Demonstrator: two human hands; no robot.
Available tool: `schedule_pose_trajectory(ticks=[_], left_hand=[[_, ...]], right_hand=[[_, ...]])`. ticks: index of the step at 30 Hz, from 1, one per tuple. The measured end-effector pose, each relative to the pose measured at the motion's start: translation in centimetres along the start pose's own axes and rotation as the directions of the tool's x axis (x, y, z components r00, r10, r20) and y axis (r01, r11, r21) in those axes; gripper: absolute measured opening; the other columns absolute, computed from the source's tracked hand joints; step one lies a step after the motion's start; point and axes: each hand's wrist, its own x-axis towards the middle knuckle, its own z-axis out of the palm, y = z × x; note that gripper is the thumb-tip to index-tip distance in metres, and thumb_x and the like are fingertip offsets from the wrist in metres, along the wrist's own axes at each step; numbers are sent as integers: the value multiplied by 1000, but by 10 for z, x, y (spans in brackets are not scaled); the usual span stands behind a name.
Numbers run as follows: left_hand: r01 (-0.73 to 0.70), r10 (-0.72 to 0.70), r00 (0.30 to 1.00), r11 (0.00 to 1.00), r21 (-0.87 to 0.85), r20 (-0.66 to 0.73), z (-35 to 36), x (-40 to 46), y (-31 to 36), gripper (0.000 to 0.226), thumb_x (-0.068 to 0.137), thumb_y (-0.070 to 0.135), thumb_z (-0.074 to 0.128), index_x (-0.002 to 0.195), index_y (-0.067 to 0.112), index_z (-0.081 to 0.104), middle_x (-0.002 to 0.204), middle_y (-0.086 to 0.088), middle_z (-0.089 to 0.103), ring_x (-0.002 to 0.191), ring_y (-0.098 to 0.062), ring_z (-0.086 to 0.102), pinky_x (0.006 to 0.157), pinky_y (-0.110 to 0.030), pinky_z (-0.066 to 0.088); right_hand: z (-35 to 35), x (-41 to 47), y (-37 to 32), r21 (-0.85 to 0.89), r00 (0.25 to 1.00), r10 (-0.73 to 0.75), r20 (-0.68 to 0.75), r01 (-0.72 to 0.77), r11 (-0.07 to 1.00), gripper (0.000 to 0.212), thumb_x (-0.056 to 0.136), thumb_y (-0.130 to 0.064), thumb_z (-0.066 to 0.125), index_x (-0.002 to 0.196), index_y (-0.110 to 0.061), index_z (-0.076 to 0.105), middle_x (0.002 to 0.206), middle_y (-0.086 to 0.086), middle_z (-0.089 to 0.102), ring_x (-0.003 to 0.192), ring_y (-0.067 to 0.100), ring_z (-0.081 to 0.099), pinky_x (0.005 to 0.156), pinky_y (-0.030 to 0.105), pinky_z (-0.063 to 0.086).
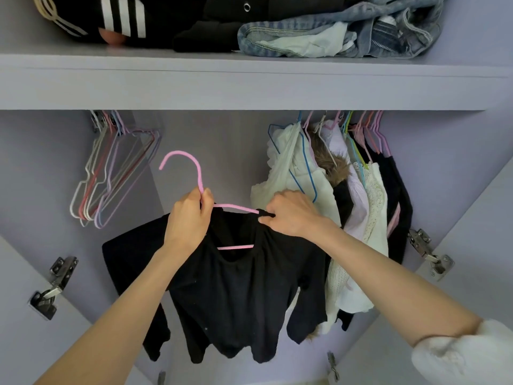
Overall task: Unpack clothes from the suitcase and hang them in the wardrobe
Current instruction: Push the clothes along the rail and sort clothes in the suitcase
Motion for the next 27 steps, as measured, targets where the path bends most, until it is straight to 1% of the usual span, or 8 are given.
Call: schedule_pose_trajectory(ticks=[3,5,8,12,16,19,22,27], left_hand=[[-81,81,997,997,18,6,-10,-1,-7,33,98,31,38,83,5,53,55,1,40,46,-15,34,46,-27,30],[-192,192,981,977,92,7,-18,-4,-18,28,96,33,41,89,11,56,62,1,47,52,-16,43,50,-29,35],[-242,248,969,952,187,-8,-27,-3,-36,38,92,35,39,90,3,59,65,-4,52,55,-22,49,56,-34,40],[-208,214,977,958,195,-9,-27,3,-40,32,94,26,41,90,-1,59,70,-10,54,57,-25,51,57,-40,46],[-173,179,984,970,168,-23,-26,4,-41,22,96,14,45,94,-2,61,91,-6,43,69,-20,47,69,-31,39],[-123,125,992,984,130,-2,-24,6,-42,24,96,13,44,97,-3,62,91,-6,45,77,-19,48,74,-29,38],[-125,128,992,987,102,-21,-21,7,-40,23,95,12,47,102,-2,64,92,-13,56,84,-19,51,80,-29,41],[-317,349,935,904,289,-67,-22,13,-35,28,95,8,46,120,6,59,120,-16,55,114,-33,49,93,-45,38]], right_hand=[[13,2,6,367,980,79,-181,-8,930,42,93,-31,53,54,-29,39,68,-10,35,71,17,44,62,28,30],[19,1,16,432,953,123,-277,9,902,47,91,-28,56,51,-31,33,61,-9,35,62,15,40,54,26,27],[24,0,32,505,934,194,-299,-18,863,45,89,-29,61,51,-18,39,54,-5,36,53,10,35,53,24,27],[27,0,42,478,960,146,-240,-14,878,37,88,-31,63,61,-10,48,59,-3,42,57,9,38,55,23,30],[32,-6,60,387,953,100,-286,19,922,26,88,-27,63,91,-1,62,85,2,51,81,14,48,72,20,35],[35,-12,62,244,914,82,-398,20,970,30,91,-33,57,87,-3,61,77,0,50,77,18,50,64,24,32],[37,-14,59,225,913,128,-388,-41,973,36,94,-40,49,80,-8,56,54,-8,41,59,20,47,48,27,26],[42,-11,61,384,890,344,-301,-217,897,38,94,-43,48,72,-12,50,57,-3,46,60,18,47,52,28,30]])
